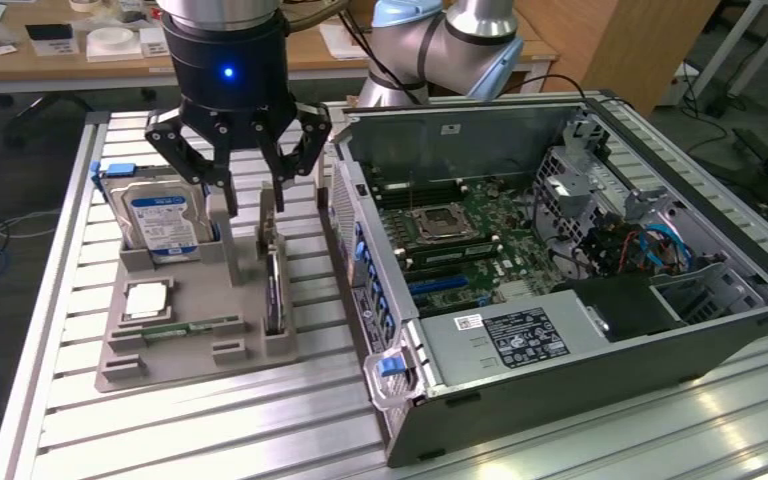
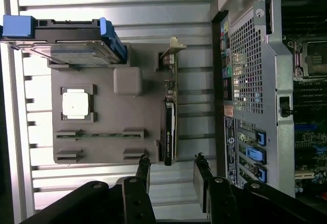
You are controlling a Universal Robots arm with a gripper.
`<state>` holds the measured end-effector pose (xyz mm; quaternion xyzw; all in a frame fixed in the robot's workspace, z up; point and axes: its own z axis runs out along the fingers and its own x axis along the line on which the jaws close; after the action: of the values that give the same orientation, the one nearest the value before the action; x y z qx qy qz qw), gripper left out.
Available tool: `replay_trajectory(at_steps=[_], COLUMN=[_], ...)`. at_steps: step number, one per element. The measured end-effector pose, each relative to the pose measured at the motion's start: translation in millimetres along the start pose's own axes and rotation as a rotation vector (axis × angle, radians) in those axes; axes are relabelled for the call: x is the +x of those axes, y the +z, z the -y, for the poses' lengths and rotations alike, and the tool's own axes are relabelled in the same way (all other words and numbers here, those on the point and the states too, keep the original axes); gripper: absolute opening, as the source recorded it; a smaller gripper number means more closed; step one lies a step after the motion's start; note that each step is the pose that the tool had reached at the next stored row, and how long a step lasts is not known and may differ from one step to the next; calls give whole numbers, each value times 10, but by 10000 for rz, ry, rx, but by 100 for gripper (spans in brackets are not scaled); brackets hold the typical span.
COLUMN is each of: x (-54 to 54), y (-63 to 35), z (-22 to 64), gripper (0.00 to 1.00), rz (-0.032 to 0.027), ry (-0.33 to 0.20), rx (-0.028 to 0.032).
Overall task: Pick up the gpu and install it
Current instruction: 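Pick up the gpu and move the gpu toward the slot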
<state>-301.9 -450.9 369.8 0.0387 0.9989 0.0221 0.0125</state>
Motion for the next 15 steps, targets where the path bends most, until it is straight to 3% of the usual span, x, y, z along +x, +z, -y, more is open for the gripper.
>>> replay_trajectory(at_steps=[15], x=[2], y=[85], z=[4], gripper=[47], rz=[0], ry=[0], rx=[0])
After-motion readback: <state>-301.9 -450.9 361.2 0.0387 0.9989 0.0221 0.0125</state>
